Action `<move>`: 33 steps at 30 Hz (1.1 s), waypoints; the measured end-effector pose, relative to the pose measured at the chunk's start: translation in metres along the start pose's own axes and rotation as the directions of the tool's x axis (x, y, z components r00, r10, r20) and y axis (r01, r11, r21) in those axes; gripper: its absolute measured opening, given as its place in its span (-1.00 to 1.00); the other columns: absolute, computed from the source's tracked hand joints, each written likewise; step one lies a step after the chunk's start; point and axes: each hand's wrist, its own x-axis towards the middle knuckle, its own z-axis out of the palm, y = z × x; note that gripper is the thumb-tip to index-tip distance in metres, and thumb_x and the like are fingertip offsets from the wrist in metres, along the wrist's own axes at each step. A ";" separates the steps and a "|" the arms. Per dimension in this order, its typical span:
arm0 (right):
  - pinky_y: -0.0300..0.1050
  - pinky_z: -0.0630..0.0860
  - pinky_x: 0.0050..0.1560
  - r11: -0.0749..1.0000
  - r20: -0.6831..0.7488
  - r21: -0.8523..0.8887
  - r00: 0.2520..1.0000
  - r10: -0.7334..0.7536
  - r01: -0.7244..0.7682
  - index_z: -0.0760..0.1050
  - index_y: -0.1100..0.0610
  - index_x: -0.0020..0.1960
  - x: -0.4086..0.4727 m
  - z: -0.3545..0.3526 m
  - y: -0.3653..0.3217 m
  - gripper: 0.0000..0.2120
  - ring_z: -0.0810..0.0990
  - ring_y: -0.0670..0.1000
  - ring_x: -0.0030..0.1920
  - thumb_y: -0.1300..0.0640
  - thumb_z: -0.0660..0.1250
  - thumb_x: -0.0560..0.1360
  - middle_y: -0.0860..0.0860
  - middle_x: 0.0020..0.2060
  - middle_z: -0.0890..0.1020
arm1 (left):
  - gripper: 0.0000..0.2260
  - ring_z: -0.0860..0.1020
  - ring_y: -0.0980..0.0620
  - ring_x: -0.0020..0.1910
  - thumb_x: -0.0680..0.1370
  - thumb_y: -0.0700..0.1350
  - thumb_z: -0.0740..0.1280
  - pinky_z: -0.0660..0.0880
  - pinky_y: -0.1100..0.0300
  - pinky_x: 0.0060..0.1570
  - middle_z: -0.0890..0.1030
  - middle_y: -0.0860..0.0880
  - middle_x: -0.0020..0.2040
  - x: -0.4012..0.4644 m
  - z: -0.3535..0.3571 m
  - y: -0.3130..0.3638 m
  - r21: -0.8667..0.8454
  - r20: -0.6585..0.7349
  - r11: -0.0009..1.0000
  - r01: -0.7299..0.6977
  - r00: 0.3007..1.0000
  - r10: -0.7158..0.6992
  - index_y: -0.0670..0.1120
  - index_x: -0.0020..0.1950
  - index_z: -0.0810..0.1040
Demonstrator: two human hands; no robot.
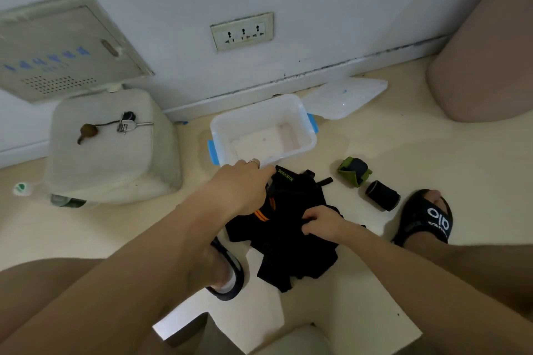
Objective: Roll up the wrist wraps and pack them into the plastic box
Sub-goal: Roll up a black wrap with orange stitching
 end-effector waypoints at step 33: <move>-0.08 0.57 0.17 0.890 -0.102 0.280 0.933 -0.344 0.359 0.51 0.08 0.35 -0.157 -0.120 -0.123 -0.58 0.69 0.08 0.20 0.33 0.44 0.53 0.08 0.15 0.73 | -0.68 0.70 -0.04 -0.22 0.68 -0.20 0.01 0.70 0.05 -0.10 0.63 -0.09 -0.06 -0.054 -0.086 0.035 -0.932 -0.279 0.294 -0.214 0.939 -0.200 -0.04 0.12 0.56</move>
